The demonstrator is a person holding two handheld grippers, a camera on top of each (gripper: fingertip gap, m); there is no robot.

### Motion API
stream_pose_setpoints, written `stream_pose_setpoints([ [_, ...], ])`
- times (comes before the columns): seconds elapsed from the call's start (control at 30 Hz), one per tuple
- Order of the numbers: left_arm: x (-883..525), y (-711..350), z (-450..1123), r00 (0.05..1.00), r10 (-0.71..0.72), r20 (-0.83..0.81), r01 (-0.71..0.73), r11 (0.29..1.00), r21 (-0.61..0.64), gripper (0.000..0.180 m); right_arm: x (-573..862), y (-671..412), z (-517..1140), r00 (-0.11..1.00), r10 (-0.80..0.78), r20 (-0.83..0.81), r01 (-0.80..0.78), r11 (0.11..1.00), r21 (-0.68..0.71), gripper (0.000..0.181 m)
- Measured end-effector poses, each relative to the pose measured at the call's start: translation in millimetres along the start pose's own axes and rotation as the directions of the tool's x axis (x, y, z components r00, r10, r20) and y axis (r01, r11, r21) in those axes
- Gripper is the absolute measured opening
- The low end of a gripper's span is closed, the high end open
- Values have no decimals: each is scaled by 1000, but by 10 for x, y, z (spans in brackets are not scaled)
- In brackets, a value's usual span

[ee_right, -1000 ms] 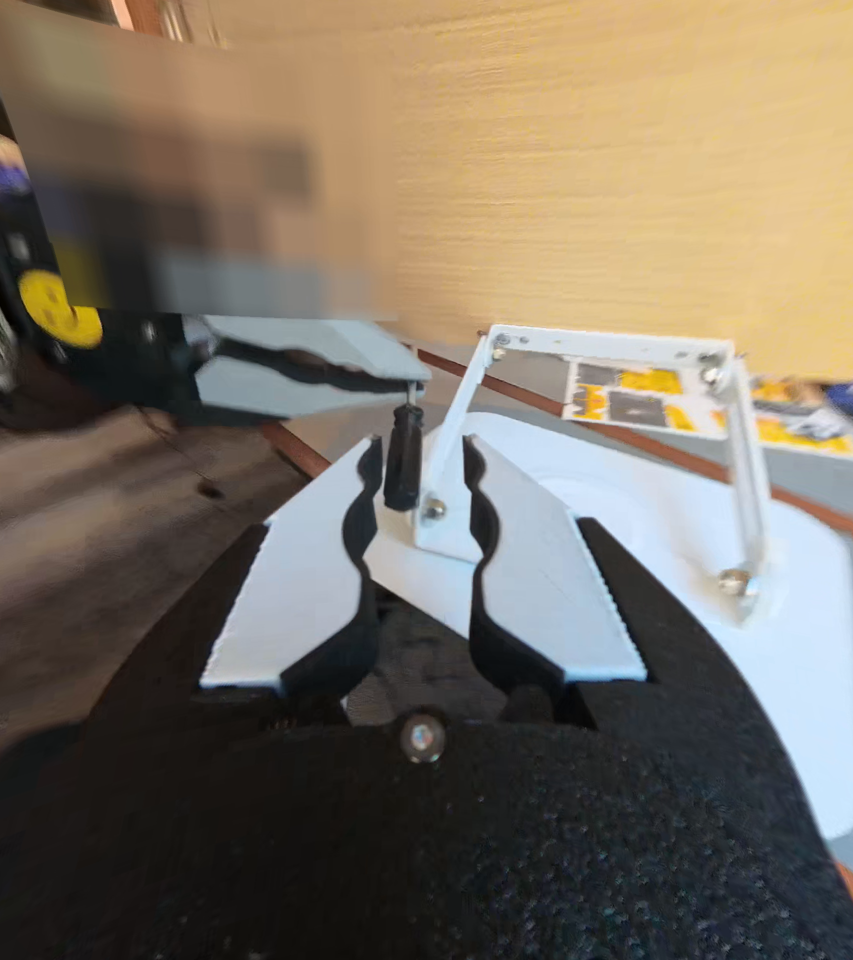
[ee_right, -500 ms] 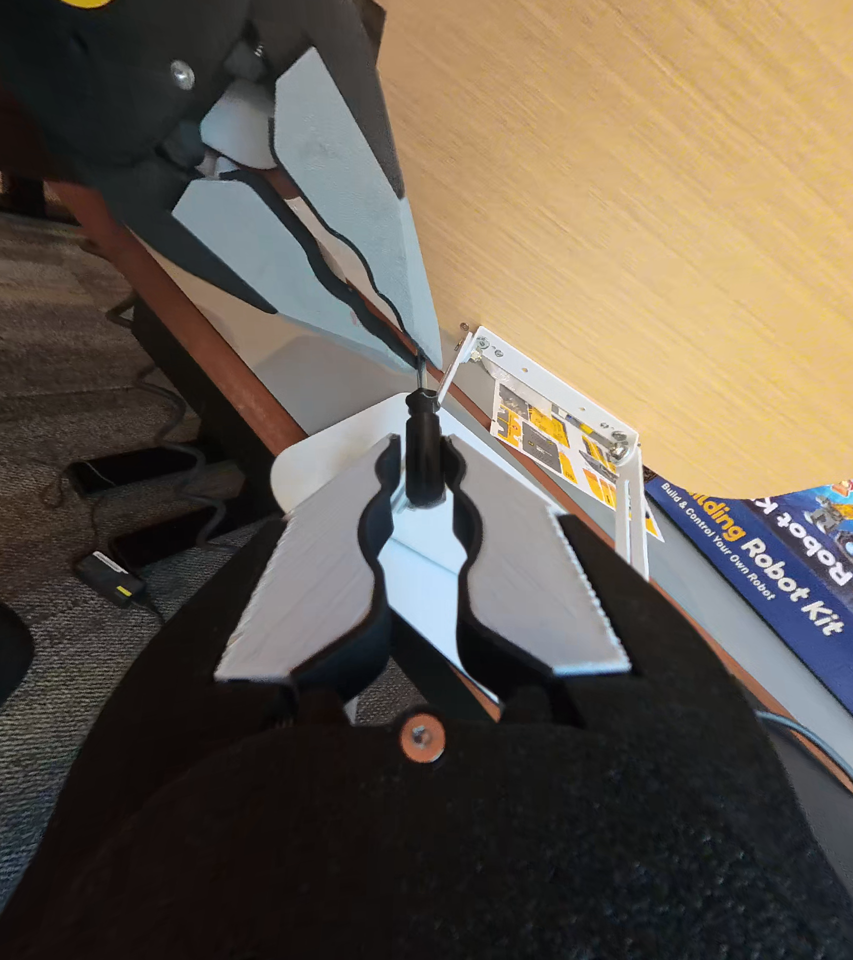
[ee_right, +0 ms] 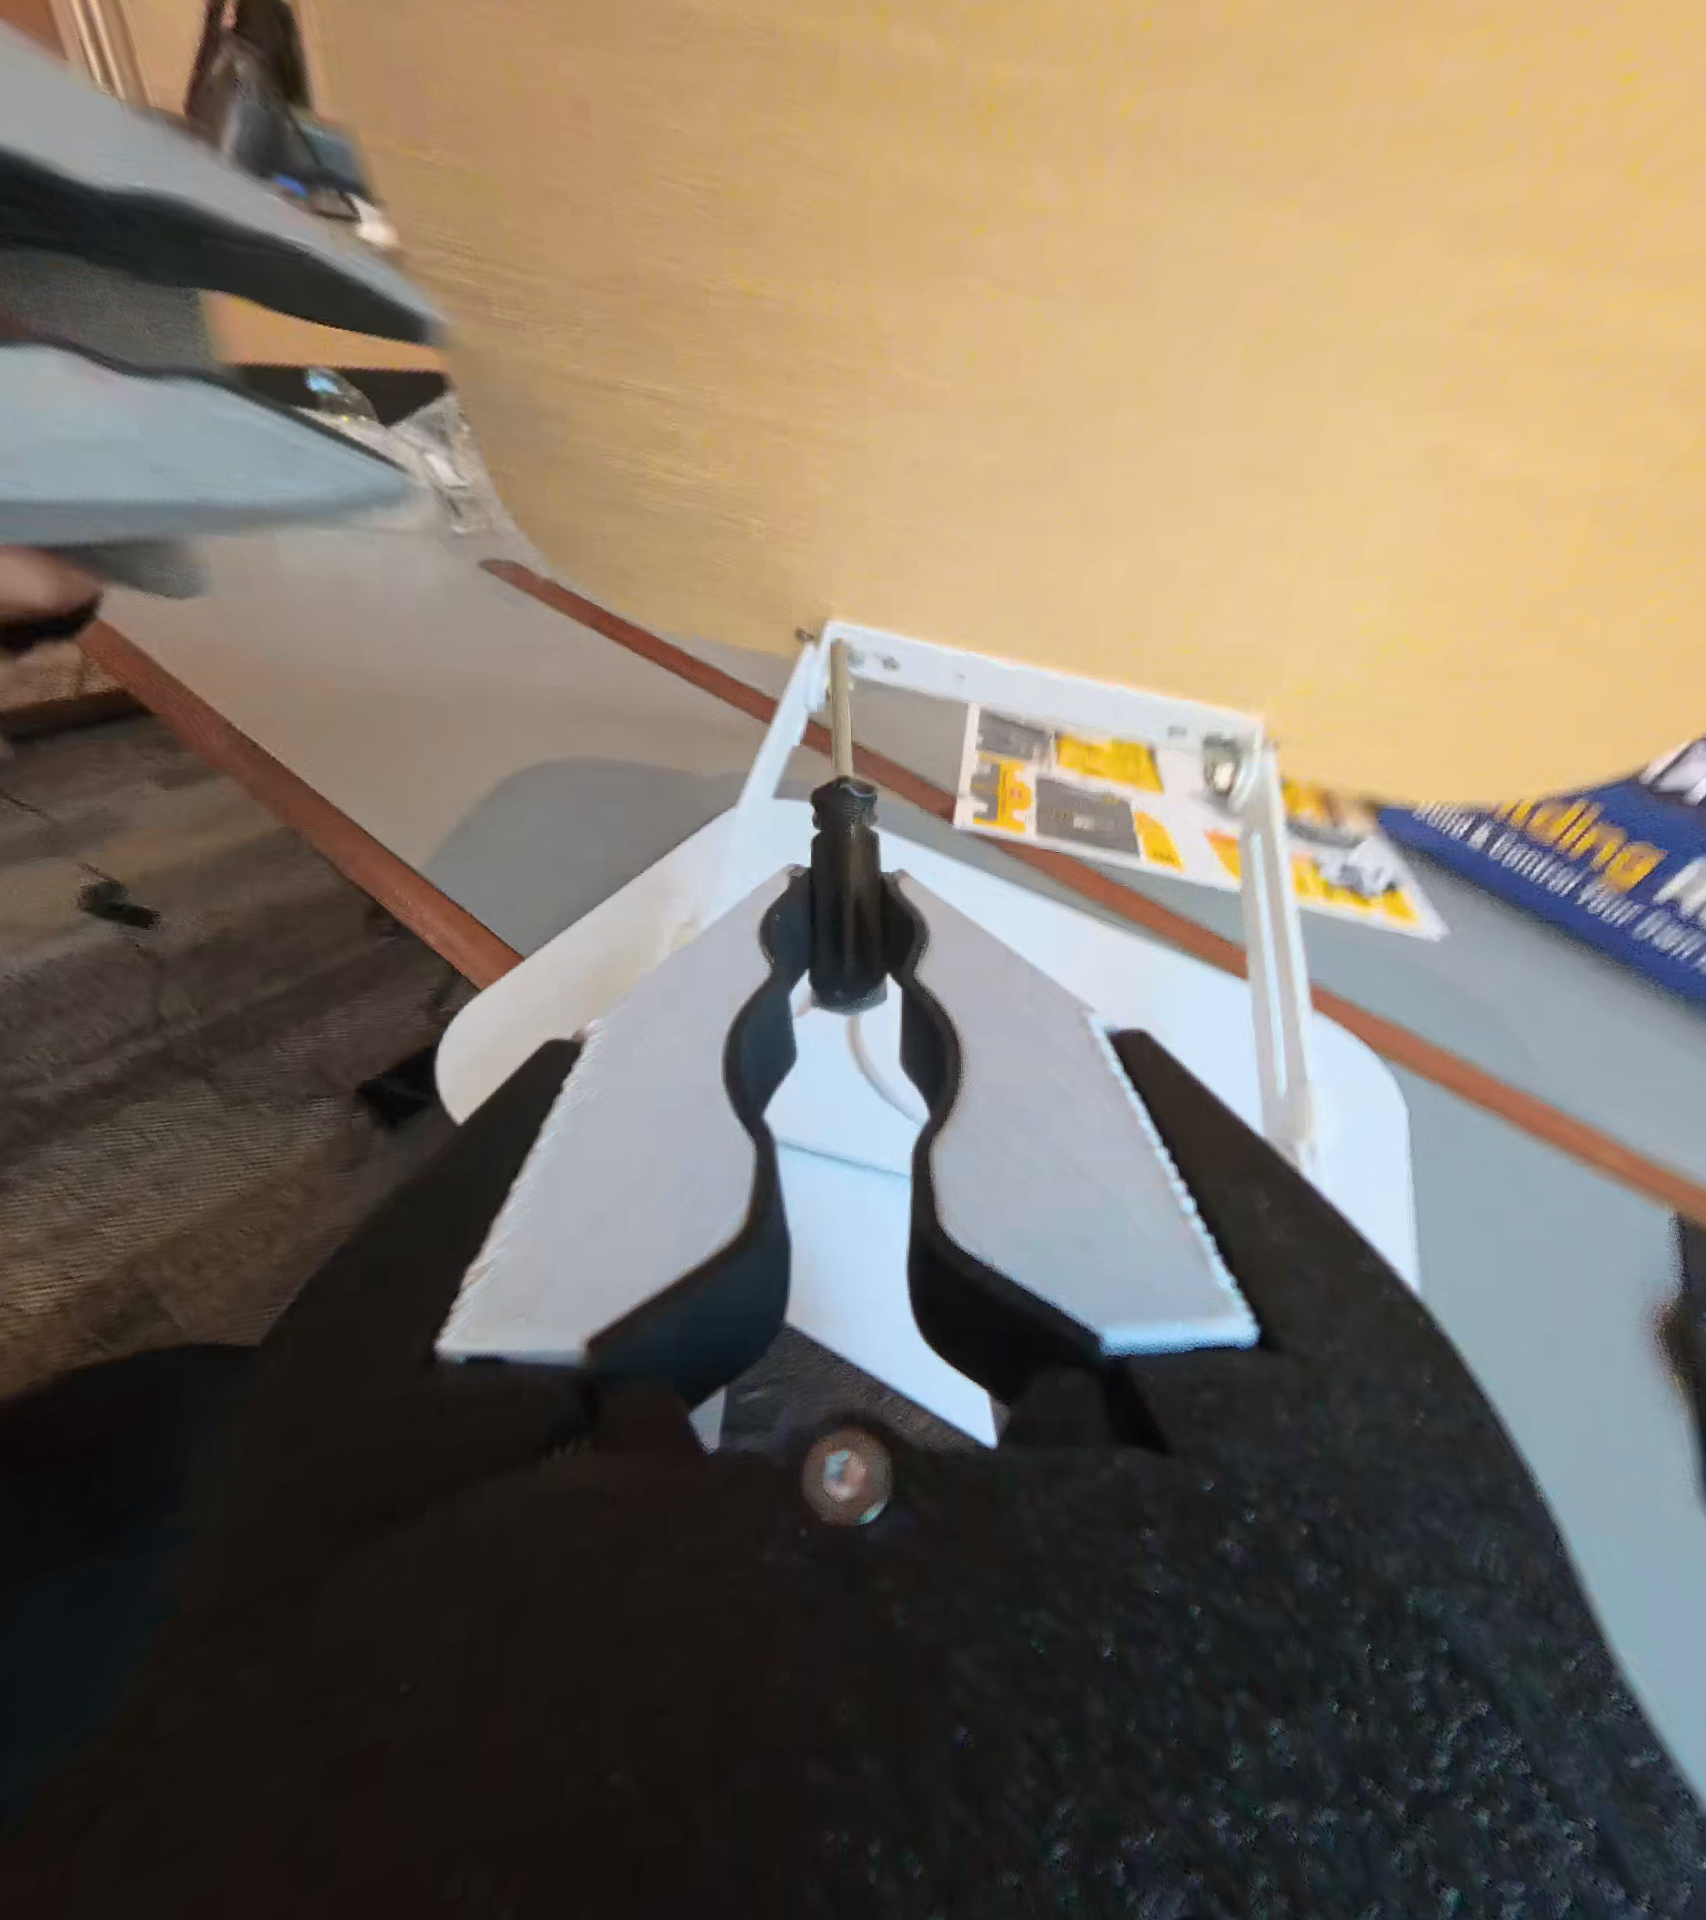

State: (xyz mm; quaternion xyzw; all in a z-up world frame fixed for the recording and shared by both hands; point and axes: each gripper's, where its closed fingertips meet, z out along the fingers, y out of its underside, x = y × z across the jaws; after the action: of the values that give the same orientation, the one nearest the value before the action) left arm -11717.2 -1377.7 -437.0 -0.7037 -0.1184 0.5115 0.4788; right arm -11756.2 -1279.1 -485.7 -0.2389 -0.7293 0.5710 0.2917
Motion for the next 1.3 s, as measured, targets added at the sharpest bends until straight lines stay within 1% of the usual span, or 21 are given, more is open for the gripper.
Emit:
stream_pose_setpoints([
  [0.07, -203, 158, -66, 988, -140, 63, 143, 989, -40, 28, 59, 51, 126, 990, 134, 47, -131, 989, -72, 11],
  [0.13, -417, 296, -86, 967, -232, 104, 239, 969, -58, 31, 95, 43, 263, 963, 255, 87, -245, 963, -113, 11],
  [0.2, -515, 351, -89, 957, -281, 78, 285, 957, -54, 8, 103, 30, 387, 926, 357, 124, -337, 929, -152, 10],
  [0.23, -537, 372, -84, 953, -296, 66, 300, 952, -57, 1, 101, 15, 432, 909, 394, 139, -371, 914, -161, 10],
  [0.27, -540, 373, -89, 952, -304, 49, 306, 950, -56, 1, 108, 21, 471, 900, 412, 139, -388, 905, -173, 10],
  [0.33, -661, 421, -111, 946, -297, 126, 306, 950, -59, 46, 154, 67, 529, 903, 416, 105, -394, 901, -184, 11],
  [0.37, -662, 453, -115, 952, -281, 121, 292, 953, -79, 44, 151, 92, 548, 901, 423, 100, -400, 897, -190, 11],
  [0.4, -682, 466, -118, 950, -285, 126, 295, 952, -78, 47, 137, 110, 559, 894, 436, 103, -412, 891, -194, 11],
  [0.47, -701, 451, -109, 946, -301, 120, 309, 949, -58, 47, 132, 119, 570, 885, 455, 102, -434, 883, -178, 11],
  [0.6, -699, 553, 39, 951, -290, 109, 300, 949, -94, 48, 153, 89, 568, 861, 499, 95, -485, 863, -140, 11],
  [0.73, -678, 565, 135, 941, -334, 60, 338, 938, -76, 36, 125, 85, 565, 844, 528, 97, -514, 847, -136, 11],
  [0.77, -679, 561, 143, 938, -341, 60, 345, 936, -74, 37, 113, 90, 563, 839, 536, 98, -522, 842, -137, 11],
  [0.87, -678, 570, 136, 930, -356, 86, 363, 929, -74, 46, 84, 111, 562, 832, 548, 93, -534, 834, -136, 11],
  [0.97, -607, 561, 110, 925, -373, 77, 377, 925, -54, 46, 99, 106, 570, 828, 555, 86, -542, 830, -132, 11],
  [1.1, -530, 634, 104, 919, -388, 74, 393, 915, -87, 53, 83, 113, 579, 821, 563, 90, -549, 823, -146, 11],
  [1.2, -539, 681, -16, 889, -428, 164, 448, 886, -116, 66, 66, 98, 593, 816, 571, 94, -555, 818, -148, 11],
  [1.23, -500, 708, -82, 864, -462, 198, 490, 862, -127, 63, 60, 92, 598, 811, 577, 98, -562, 815, -145, 11],
  [1.27, -399, 724, -136, 829, -520, 204, 551, 823, -142, 59, 64, 94, 605, 810, 579, 96, -564, 813, -142, 11],
  [1.3, -229, 714, -159, 792, -585, 176, 610, 777, -159, 61, 65, 90, 603, 809, 581, 96, -567, 812, -137, 11],
])
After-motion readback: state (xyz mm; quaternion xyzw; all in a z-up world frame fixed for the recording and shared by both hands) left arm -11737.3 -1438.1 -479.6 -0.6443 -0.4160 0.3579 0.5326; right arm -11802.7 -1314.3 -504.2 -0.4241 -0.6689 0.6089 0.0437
